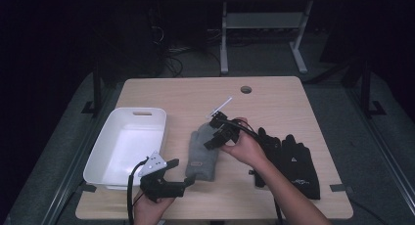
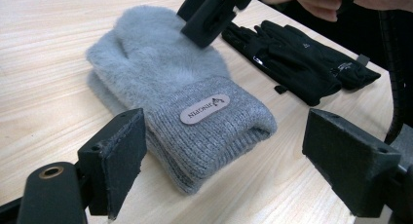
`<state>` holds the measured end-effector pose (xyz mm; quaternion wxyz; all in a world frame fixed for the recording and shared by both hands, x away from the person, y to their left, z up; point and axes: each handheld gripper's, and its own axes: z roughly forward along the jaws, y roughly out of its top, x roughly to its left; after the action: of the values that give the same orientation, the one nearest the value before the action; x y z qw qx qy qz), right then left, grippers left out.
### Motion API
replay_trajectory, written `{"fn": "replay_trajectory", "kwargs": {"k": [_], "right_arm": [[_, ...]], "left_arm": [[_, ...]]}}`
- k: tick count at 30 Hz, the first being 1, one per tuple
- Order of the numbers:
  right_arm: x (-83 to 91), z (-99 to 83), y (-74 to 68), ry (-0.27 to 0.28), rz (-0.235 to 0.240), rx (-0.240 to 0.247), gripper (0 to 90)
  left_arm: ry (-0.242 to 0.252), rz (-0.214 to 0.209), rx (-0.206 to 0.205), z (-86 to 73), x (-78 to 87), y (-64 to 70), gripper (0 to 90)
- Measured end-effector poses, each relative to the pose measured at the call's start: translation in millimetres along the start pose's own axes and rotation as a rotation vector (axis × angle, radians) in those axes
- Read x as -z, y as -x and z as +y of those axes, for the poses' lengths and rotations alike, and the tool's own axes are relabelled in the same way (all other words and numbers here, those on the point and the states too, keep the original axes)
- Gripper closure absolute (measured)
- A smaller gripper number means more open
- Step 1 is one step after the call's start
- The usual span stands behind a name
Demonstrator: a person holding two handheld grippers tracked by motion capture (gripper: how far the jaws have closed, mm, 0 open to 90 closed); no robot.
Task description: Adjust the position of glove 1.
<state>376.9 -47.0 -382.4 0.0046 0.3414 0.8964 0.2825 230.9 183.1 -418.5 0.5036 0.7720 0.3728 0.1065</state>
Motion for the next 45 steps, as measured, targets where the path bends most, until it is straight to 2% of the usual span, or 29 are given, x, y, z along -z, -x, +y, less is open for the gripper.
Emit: {"fn": "replay_trajectory", "kwargs": {"k": [3, 4, 8, 9, 10, 11, 15, 18, 19, 20, 21, 22, 23, 26, 27, 28, 29, 32, 35, 41, 45], "right_arm": [[5.6, -8.0, 15.2, 0.027, 0.002, -0.061, 38.3], [5.6, -8.0, 15.2, 0.027, 0.002, -0.061, 38.3], [6.8, -19.8, 36.6, 0.054, 0.003, -0.156, 38.4], [6.3, -21.3, 39.6, 0.060, 0.014, -0.182, 38.0], [6.3, -21.3, 39.6, 0.060, 0.014, -0.182, 38.0], [4.5, -22.3, 45.0, 0.063, 0.028, -0.217, 35.3], [1.9, -20.8, 51.1, 0.073, 0.039, -0.247, 32.5], [-3.1, -17.1, 59.8, 0.100, 0.073, -0.319, 31.3], [-3.1, -17.1, 59.8, 0.100, 0.073, -0.319, 31.3], [-5.4, -16.6, 62.5, 0.103, 0.089, -0.340, 31.2], [-11.8, -14.9, 67.6, 0.083, 0.117, -0.383, 27.9], [-11.8, -14.9, 67.6, 0.083, 0.117, -0.383, 27.9], [-18.2, -11.3, 70.5, 0.051, 0.109, -0.406, 26.5], [-23.1, -6.8, 72.6, 0.037, 0.107, -0.420, 25.3], [-28.6, -2.4, 74.4, 0.021, 0.086, -0.426, 25.1], [-28.6, -2.4, 74.4, 0.021, 0.086, -0.426, 25.1], [-33.6, -0.2, 76.7, 0.033, 0.098, -0.448, 25.1], [-45.2, 2.4, 79.3, 0.009, 0.105, -0.473, 21.7], [-54.9, 2.5, 81.4, 0.010, 0.130, -0.489, 21.1], [-64.0, -0.4, 86.4, 0.009, 0.164, -0.497, 22.7], [-63.9, 0.0, 85.8, 0.006, 0.154, -0.490, 27.2]], "left_arm": [[-0.008, 0.001, -0.006, -0.2, -0.9, -0.3, 16.0], [-0.008, 0.001, -0.006, -0.2, -0.9, -0.3, 15.9], [-0.014, 0.004, -0.006, -0.5, -2.4, 0.5, 16.0], [-0.015, 0.001, -0.011, -0.6, -3.3, 0.6, 15.9], [-0.015, 0.001, -0.011, -0.6, -3.3, 0.6, 15.9], [-0.018, 0.000, -0.010, -0.4, -4.1, 1.1, 15.9], [-0.020, -0.002, -0.009, -0.4, -4.6, 1.3, 15.9], [-0.018, -0.005, -0.010, -0.7, -5.2, 1.7, 16.0], [-0.018, -0.007, -0.008, -0.7, -5.0, 2.1, 16.0], [-0.016, -0.009, -0.008, -0.7, -4.9, 2.4, 15.9], [-0.015, -0.012, -0.009, -0.2, -4.7, 2.6, 15.9], [-0.015, -0.012, -0.009, -0.2, -4.7, 2.6, 15.9], [-0.014, -0.012, -0.010, 0.1, -4.5, 2.6, 15.9], [-0.013, -0.012, -0.008, 0.2, -4.3, 2.6, 15.9], [-0.012, -0.013, -0.009, 0.2, -4.4, 2.7, 15.9], [-0.012, -0.013, -0.009, 0.2, -4.4, 2.7, 15.9], [-0.013, -0.014, -0.010, 0.2, -4.7, 2.7, 15.9], [-0.016, -0.018, -0.008, 0.5, -5.5, 2.7, 15.9], [-0.016, -0.019, -0.013, 0.8, -5.3, 3.0, 15.9], [-0.016, -0.020, -0.005, 0.7, -6.1, 2.1, 15.9], [-0.019, -0.019, -0.009, 0.8, -6.9, 2.3, 15.9]]}}
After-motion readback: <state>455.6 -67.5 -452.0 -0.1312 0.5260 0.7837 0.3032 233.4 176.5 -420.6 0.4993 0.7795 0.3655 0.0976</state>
